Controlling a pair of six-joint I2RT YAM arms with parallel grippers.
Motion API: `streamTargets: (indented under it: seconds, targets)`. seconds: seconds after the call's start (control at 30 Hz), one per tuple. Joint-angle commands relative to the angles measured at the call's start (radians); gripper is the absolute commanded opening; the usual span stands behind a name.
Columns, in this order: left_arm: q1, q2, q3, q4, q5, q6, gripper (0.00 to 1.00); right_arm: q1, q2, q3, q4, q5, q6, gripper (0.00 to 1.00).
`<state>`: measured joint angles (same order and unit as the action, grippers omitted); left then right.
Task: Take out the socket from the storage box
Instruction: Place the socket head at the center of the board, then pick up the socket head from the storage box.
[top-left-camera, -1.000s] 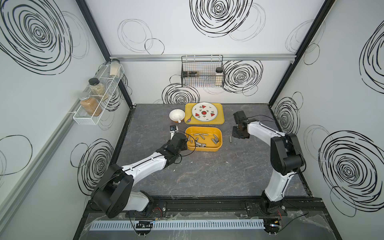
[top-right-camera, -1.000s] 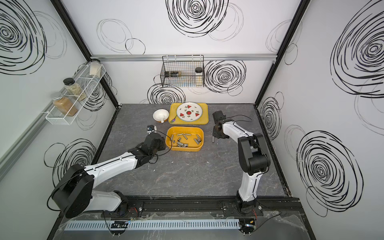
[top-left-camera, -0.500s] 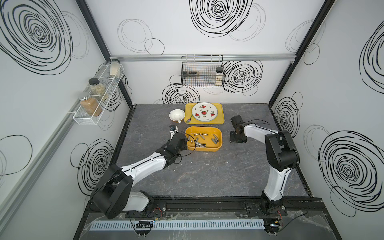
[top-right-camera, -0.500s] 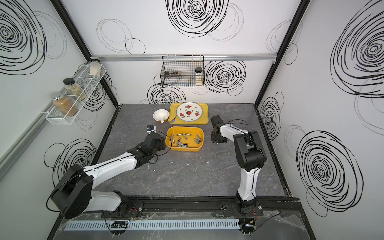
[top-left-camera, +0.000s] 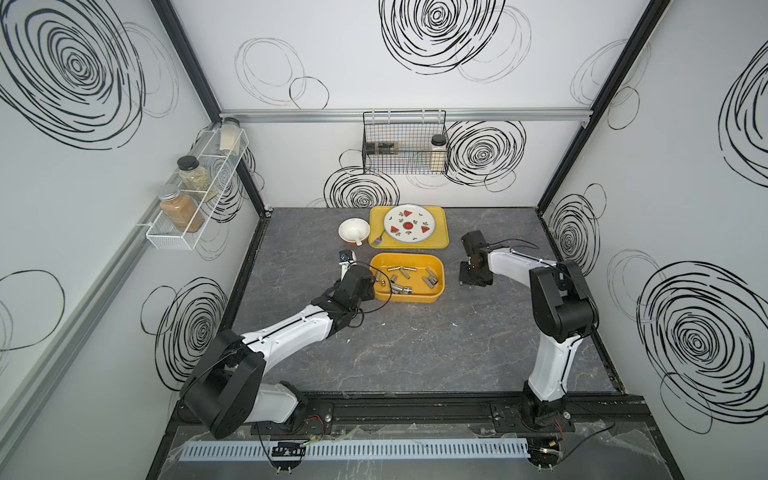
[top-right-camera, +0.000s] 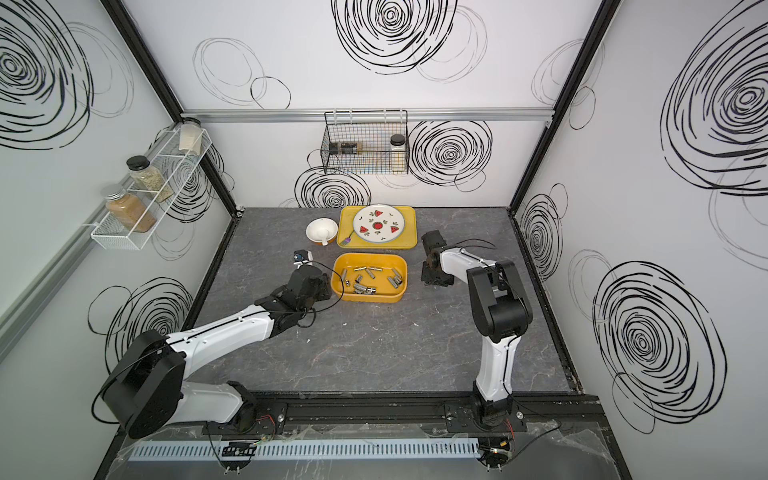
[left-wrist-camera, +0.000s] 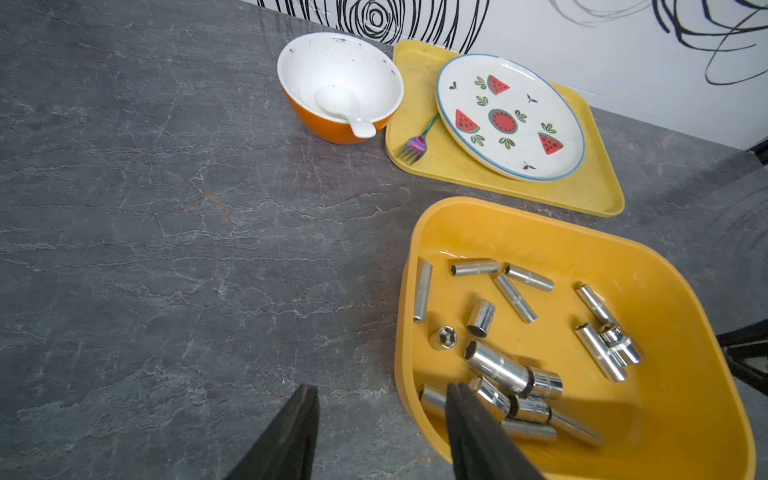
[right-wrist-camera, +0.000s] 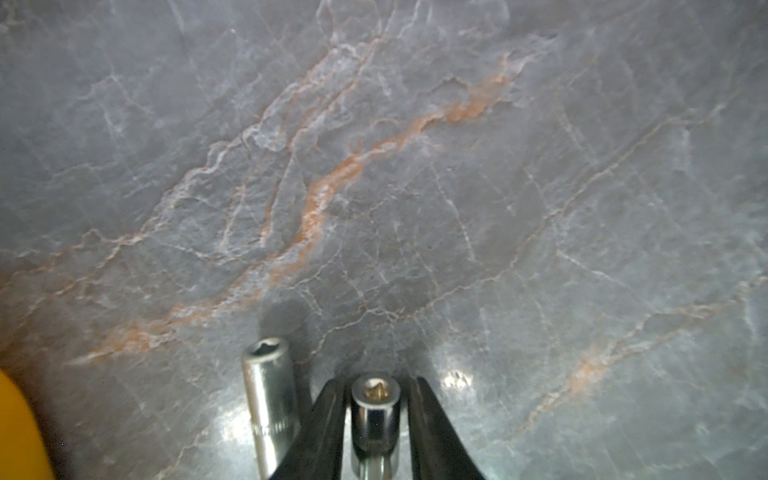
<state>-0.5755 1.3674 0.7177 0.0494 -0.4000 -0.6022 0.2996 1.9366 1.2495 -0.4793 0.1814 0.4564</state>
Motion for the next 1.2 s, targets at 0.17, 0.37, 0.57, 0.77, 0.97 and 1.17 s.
streamTargets:
  seconds: [0.17,0.37,0.57,0.77,0.97,1.17]
  targets:
    - [-0.004,-0.025,-0.003,0.006,-0.016,-0.001,0.57,0.009,-0.134,0.054,-0.019,-0.030,-0.001,0.33]
    - [-0.007,-0.042,-0.005,0.004,-0.026,0.000,0.57,0.102,-0.167,0.142,-0.033,-0.063,-0.053,0.33]
    - [-0.009,-0.041,-0.006,0.002,-0.026,0.000,0.57,0.228,-0.016,0.324,-0.170,-0.029,-0.105,0.29]
    - [-0.010,-0.040,-0.004,0.003,-0.026,0.000,0.57,0.246,0.125,0.450,-0.230,-0.023,-0.111,0.24]
    - [-0.011,-0.041,-0.005,0.003,-0.028,0.001,0.57,0.248,0.213,0.481,-0.241,-0.025,-0.114,0.23]
    - [-0.011,-0.036,-0.003,0.002,-0.024,0.001,0.57,0.248,0.249,0.478,-0.241,0.026,-0.113,0.23]
